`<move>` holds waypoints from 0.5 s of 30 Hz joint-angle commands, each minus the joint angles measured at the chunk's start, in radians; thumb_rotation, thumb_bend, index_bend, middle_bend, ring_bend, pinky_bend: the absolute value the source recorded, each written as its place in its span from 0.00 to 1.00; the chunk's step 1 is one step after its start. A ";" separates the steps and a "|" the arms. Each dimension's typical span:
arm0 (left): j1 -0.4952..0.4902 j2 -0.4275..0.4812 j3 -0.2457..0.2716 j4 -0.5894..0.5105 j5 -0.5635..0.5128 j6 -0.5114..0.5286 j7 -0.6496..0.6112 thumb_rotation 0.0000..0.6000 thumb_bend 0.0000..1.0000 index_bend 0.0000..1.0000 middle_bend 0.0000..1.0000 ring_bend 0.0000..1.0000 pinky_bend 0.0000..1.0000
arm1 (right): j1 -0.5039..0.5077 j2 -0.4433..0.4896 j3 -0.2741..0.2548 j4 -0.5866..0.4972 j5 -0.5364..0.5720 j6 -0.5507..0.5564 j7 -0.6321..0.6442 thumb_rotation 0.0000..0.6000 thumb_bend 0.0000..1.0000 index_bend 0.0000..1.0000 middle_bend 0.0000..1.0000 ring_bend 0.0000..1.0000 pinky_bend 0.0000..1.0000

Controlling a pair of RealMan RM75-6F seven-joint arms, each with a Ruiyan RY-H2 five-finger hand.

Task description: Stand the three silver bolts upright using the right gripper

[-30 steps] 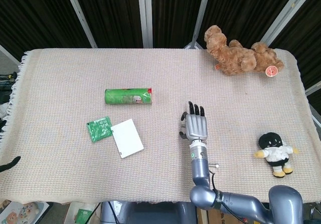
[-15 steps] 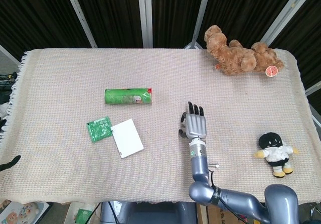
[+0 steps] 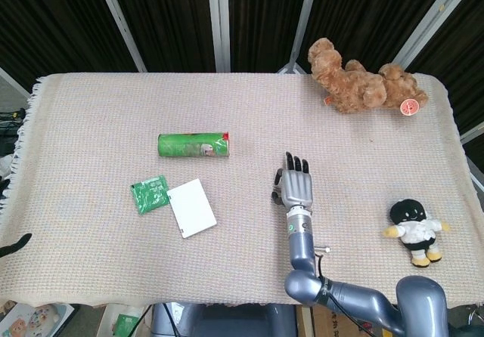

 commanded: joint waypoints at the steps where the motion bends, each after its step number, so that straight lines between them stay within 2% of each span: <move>1: 0.001 0.000 -0.001 0.000 -0.001 0.001 0.000 1.00 0.24 0.06 0.03 0.00 0.14 | -0.001 0.000 -0.001 0.003 0.005 -0.005 0.007 1.00 0.31 0.55 0.00 0.00 0.00; 15: -0.001 0.000 -0.002 0.001 -0.004 -0.001 -0.002 1.00 0.24 0.06 0.03 0.00 0.14 | 0.006 -0.009 -0.006 0.035 0.014 -0.012 0.017 1.00 0.34 0.56 0.00 0.00 0.00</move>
